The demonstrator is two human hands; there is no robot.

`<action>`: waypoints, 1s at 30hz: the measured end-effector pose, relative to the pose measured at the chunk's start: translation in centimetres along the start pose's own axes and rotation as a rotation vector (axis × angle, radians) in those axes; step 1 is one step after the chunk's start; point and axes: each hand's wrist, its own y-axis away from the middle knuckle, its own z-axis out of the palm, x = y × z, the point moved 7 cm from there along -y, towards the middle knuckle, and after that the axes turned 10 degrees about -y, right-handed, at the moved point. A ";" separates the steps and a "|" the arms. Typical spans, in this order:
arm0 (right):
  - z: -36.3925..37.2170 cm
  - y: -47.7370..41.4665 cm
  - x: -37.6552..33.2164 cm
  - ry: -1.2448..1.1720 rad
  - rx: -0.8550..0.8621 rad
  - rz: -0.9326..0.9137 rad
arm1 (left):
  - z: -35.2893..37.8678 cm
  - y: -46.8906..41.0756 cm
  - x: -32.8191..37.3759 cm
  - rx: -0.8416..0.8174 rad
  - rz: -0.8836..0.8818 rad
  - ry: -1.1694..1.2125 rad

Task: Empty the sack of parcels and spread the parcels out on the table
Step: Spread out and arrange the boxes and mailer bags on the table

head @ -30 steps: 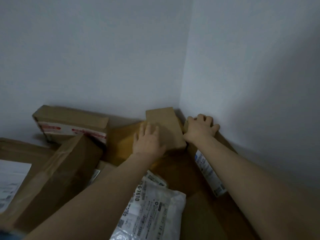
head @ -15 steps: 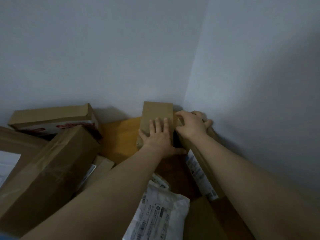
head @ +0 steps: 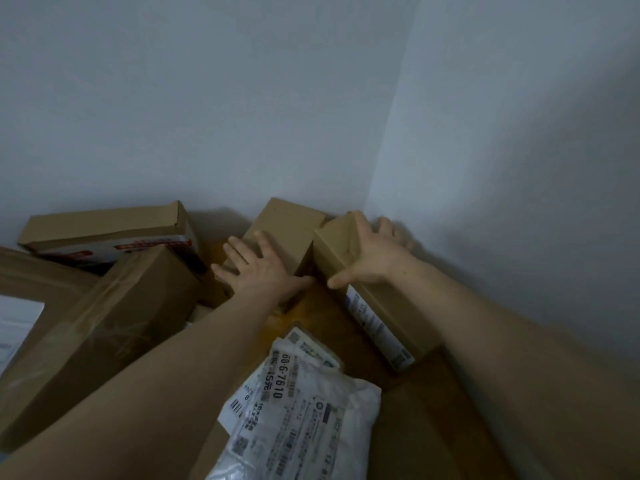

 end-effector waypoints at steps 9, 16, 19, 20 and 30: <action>-3.2 -0.8 3.3 -0.777 0.214 0.083 | -1.5 0.4 -2.1 -0.011 -0.055 0.158; -1.4 -1.2 4.9 -1.211 0.093 0.097 | -2.0 0.1 -3.0 -0.069 -0.091 0.302; -1.5 -1.7 5.0 -0.807 0.243 -0.025 | -1.7 -0.3 -3.5 -0.119 -0.130 0.444; -1.6 -1.6 4.7 -0.573 0.312 -0.073 | -1.5 -0.5 -3.6 -0.135 -0.140 0.509; 1.7 -0.2 0.5 -0.156 0.255 -0.304 | -1.2 2.4 -2.8 -0.503 -0.079 1.291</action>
